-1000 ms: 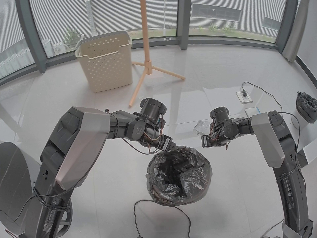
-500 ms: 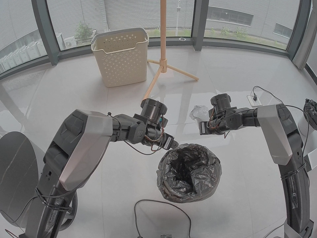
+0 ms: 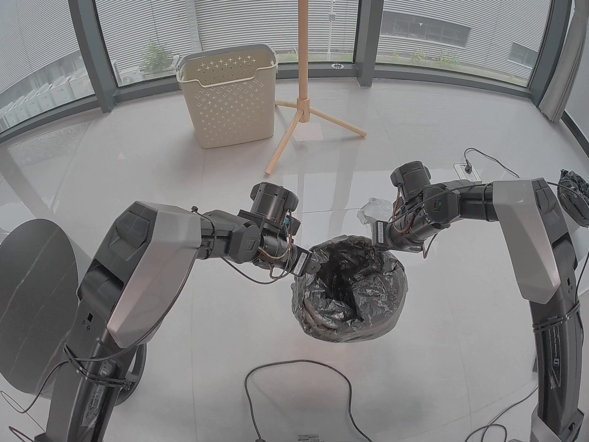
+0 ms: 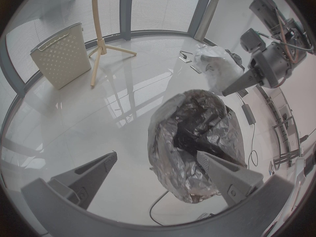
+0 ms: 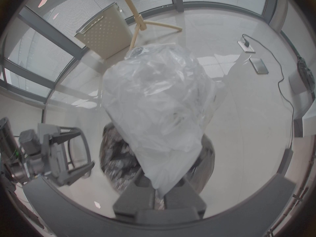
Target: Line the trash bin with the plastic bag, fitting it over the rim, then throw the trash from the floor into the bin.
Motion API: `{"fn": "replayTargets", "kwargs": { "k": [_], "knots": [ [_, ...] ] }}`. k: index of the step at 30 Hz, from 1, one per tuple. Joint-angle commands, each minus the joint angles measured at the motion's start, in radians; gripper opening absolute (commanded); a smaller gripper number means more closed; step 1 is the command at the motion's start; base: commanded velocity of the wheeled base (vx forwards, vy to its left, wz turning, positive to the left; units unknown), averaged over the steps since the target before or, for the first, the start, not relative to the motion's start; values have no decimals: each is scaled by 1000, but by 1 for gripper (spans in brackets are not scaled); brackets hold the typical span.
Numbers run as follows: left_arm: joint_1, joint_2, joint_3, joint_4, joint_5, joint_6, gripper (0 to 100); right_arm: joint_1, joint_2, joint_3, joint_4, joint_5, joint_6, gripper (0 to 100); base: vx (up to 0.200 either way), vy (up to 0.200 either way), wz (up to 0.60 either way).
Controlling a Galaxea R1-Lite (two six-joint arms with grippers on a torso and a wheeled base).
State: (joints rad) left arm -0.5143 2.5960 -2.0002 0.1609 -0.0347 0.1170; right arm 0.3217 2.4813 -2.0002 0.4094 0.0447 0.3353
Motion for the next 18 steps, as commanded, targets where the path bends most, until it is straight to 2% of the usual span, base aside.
{"fn": "replayTargets", "kwargs": {
  "k": [1,3,6,9,14,18],
  "knots": [
    [7,0,0,8,2,-5,100,13,-50,0,45,27,17,0,-200,0,0],
    [7,0,0,12,6,-5,100,25,-65,0,78,49,33,0,-200,0,0],
    [5,1,0,19,30,-5,100,40,-68,0,111,83,102,0,-200,0,0],
    [8,3,0,42,64,12,100,43,-39,0,114,90,140,0,-200,0,0],
    [3,4,0,5,42,38,100,42,5,0,106,96,143,0,0,0,0],
    [5,19,0,-46,35,33,100,42,13,0,98,138,165,0,0,0,0]
  ]
}}
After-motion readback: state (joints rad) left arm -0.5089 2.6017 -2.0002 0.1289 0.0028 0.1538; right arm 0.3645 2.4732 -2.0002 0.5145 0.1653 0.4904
